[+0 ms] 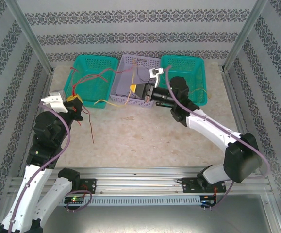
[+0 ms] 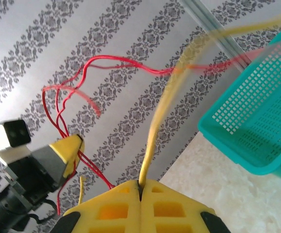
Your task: Untangle the cables
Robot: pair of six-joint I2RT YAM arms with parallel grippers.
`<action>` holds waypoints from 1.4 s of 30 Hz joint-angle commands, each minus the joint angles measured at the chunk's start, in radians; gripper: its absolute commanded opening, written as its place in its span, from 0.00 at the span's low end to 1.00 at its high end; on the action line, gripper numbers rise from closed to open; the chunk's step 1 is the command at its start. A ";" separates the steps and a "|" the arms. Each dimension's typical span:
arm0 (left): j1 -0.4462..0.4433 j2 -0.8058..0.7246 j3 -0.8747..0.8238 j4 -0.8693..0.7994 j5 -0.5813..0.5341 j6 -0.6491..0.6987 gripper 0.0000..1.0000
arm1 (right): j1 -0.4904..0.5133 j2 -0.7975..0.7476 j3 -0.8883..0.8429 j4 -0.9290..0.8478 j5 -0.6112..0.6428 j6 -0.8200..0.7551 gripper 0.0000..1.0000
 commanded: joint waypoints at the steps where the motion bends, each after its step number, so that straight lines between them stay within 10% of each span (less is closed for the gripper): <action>1: 0.016 -0.010 0.032 -0.014 -0.038 -0.011 0.00 | -0.049 -0.019 0.040 -0.074 -0.078 0.075 0.00; 42: 0.016 -0.019 0.017 0.051 0.110 -0.026 0.00 | -0.031 0.235 0.722 -0.036 -0.212 0.586 0.00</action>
